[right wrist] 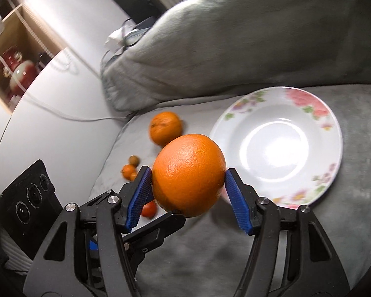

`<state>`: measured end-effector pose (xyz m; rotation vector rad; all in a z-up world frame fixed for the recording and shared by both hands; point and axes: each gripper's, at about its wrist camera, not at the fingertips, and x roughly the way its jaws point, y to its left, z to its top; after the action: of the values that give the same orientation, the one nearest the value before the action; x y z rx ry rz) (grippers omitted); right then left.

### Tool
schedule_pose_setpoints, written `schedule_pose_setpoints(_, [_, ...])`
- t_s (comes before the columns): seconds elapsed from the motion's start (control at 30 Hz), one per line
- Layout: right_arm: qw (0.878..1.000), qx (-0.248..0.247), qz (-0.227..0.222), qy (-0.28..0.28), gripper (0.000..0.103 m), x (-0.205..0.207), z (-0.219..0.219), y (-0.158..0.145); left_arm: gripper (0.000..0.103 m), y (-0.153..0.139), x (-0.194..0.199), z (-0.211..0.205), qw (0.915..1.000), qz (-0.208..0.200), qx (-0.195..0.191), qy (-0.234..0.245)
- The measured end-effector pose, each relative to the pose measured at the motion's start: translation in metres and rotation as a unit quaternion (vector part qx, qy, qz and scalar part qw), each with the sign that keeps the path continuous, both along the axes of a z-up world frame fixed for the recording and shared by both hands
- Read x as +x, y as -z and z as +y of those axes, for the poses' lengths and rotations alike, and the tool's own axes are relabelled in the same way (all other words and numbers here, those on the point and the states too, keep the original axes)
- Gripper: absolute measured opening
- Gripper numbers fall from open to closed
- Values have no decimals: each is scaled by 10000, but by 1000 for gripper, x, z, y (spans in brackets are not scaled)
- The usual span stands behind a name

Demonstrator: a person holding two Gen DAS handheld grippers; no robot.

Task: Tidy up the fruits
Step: 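Lift the large orange with the right gripper and carry it over the plate, then lower the orange onto the plate and open the right gripper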

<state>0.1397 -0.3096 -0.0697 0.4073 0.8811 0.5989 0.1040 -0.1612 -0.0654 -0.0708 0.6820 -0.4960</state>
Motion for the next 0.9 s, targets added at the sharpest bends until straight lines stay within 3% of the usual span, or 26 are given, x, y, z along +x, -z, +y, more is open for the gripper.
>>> schedule_pose_setpoints(0.3, [9993,8,199,332,64,13,-32,17,44,8,19,-21,9997,154,86,161])
schedule_pose_setpoints(0.43, [9985,135,-34,521,64,11,-44,8,44,6,20,-16,9997,138,162,103])
schedule_pose_setpoints(0.9, [9951,-309,-575,740,64,-9,-44,-16,48,-2,-1,-3,10000,46,45,-2])
